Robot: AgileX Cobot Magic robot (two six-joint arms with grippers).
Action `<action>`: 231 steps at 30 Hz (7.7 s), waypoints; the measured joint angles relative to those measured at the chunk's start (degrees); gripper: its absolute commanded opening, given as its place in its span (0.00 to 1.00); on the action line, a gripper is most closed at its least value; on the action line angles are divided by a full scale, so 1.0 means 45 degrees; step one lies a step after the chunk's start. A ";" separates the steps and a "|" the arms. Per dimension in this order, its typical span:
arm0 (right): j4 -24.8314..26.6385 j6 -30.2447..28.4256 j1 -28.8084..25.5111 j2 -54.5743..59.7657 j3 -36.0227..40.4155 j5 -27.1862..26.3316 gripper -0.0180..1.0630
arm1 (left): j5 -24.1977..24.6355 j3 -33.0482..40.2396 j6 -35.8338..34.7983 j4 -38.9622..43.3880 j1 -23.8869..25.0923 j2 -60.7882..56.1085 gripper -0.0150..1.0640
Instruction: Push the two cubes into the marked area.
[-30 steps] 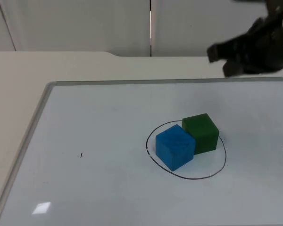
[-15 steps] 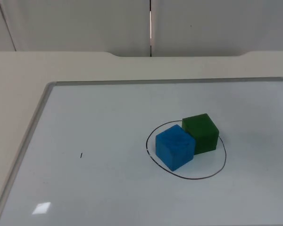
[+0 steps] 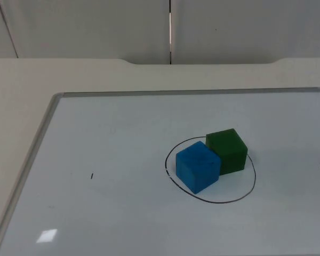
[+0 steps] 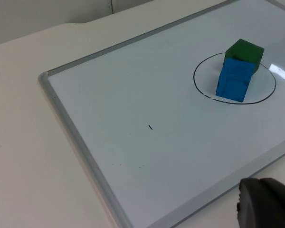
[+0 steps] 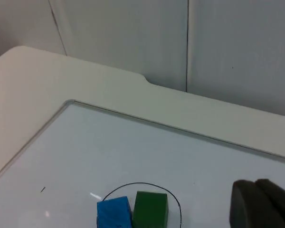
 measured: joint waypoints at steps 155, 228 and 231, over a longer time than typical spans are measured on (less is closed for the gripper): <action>0.0281 -0.1201 0.0038 -0.9311 0.3180 0.7262 0.99 | 0.0020 0.0000 -0.0664 0.0476 0.0000 0.0000 0.99; 0.0281 -0.1123 0.0038 -0.9311 0.3180 0.7262 0.99 | 0.0020 0.0000 -0.0664 0.0571 0.6431 0.0000 0.99; 0.0281 -0.1104 -0.0022 -0.9311 0.3180 0.7262 0.99 | 0.0020 0.0000 -0.0664 0.0571 0.6431 0.0000 0.99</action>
